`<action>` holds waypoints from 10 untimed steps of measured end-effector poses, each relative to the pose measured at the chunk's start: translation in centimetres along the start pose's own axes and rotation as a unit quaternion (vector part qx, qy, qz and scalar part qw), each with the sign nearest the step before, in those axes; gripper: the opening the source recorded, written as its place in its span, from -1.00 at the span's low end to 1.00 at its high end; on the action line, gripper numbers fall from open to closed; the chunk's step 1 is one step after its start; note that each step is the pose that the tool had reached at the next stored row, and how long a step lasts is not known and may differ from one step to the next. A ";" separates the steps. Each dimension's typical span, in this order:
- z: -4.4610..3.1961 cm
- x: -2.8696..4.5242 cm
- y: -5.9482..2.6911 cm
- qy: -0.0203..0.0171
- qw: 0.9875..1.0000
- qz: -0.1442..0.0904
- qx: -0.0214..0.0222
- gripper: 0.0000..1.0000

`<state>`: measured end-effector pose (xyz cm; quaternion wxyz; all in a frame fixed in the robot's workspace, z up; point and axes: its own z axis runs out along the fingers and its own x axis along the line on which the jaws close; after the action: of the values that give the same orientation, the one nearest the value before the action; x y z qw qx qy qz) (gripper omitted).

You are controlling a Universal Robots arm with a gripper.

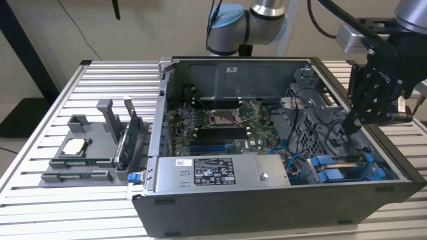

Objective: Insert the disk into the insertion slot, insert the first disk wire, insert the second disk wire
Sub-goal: 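Insert the second disk wire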

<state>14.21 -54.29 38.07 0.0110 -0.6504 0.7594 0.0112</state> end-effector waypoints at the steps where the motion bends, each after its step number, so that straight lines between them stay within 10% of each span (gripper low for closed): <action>1: 0.00 0.07 0.43 0.000 1.000 0.000 0.000 -0.68; 10: 0.23 1.62 1.89 -0.001 1.000 -0.004 0.000 -0.68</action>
<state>12.09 -55.59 37.79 0.0124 -0.6532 0.7570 0.0119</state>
